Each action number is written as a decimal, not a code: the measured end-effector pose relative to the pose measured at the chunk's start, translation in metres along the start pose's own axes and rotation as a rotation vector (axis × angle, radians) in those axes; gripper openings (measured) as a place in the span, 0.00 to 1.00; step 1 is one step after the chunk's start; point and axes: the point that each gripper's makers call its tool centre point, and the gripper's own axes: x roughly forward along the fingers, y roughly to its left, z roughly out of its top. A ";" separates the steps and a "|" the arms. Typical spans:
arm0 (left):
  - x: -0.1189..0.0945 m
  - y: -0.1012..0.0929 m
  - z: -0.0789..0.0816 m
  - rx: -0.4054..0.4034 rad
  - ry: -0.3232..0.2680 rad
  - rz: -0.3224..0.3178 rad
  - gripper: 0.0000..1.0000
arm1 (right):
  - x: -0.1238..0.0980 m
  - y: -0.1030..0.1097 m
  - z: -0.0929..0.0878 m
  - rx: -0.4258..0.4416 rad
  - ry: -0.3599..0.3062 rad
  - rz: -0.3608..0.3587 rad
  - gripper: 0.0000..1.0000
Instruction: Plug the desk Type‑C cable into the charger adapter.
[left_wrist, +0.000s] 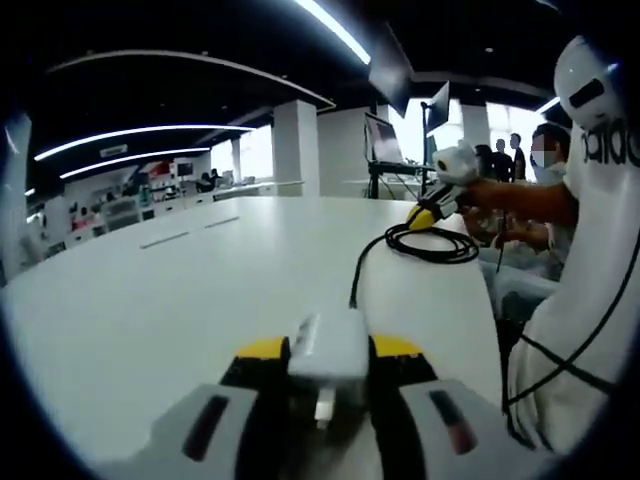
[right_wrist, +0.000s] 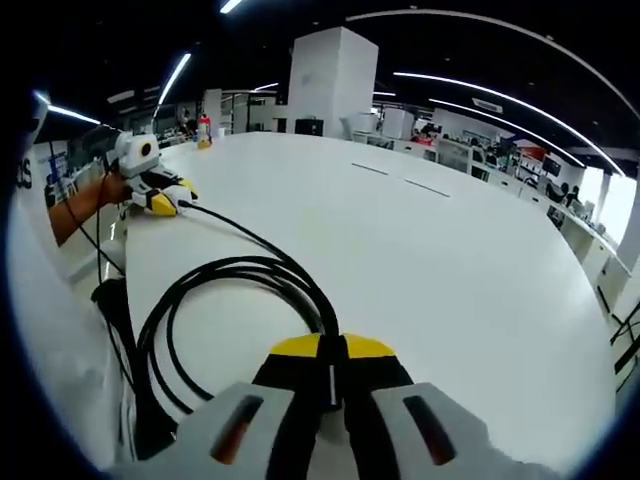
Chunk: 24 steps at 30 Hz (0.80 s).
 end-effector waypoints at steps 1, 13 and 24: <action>0.001 0.003 0.000 -0.001 0.001 -0.001 0.28 | 0.002 -0.002 0.001 -0.001 -0.001 -0.004 0.05; 0.021 0.030 0.007 0.005 0.017 -0.002 0.28 | 0.020 -0.024 0.014 -0.006 0.001 -0.024 0.04; 0.036 0.052 0.015 -0.021 0.021 0.025 0.28 | 0.035 -0.044 0.033 0.013 -0.025 -0.030 0.04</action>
